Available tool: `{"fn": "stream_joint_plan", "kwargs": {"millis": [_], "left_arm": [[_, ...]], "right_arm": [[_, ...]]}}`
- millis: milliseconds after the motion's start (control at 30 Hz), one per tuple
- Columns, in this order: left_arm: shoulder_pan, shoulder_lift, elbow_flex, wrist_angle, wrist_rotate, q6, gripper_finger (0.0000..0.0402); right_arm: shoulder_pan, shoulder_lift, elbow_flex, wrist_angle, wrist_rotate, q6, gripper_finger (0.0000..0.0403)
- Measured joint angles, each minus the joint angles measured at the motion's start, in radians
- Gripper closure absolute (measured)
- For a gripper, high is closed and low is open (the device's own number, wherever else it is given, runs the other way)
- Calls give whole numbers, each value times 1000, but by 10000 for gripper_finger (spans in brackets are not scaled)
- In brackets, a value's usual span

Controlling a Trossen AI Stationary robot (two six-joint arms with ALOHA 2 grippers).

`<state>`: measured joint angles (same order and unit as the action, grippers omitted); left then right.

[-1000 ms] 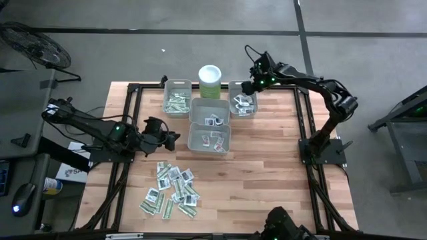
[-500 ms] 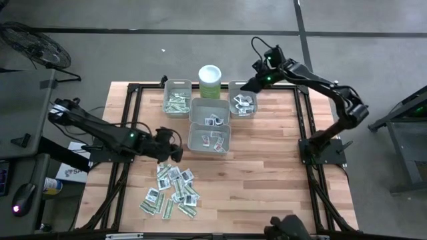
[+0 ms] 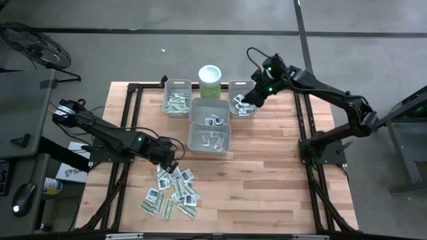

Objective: Pick & Place First Aid Supplies
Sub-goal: Put the bandage pack into the left bin

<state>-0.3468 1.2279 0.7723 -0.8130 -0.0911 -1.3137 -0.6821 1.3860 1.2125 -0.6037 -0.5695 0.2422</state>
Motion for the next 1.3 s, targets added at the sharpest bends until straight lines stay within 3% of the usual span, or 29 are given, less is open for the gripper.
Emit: {"fn": "stream_joint_plan", "kwargs": {"millis": [333, 600, 833, 1100, 1300], "left_arm": [[0, 0, -89, 33, 106, 79, 236], [0, -15, -183, 157, 122, 134, 236], [5, -53, -228, 195, 119, 172, 236], [108, -173, -311, 296, 197, 257, 236], [172, -173, -350, 364, 273, 316, 236]], "right_arm": [[165, -3, 0, -10, 139, 77, 164], [246, -3, 0, -4, 220, 159, 165], [309, -3, 0, 1, 231, 206, 168], [383, -3, 0, 3, 304, 247, 169], [434, -3, 0, 3, 354, 277, 170]]}}
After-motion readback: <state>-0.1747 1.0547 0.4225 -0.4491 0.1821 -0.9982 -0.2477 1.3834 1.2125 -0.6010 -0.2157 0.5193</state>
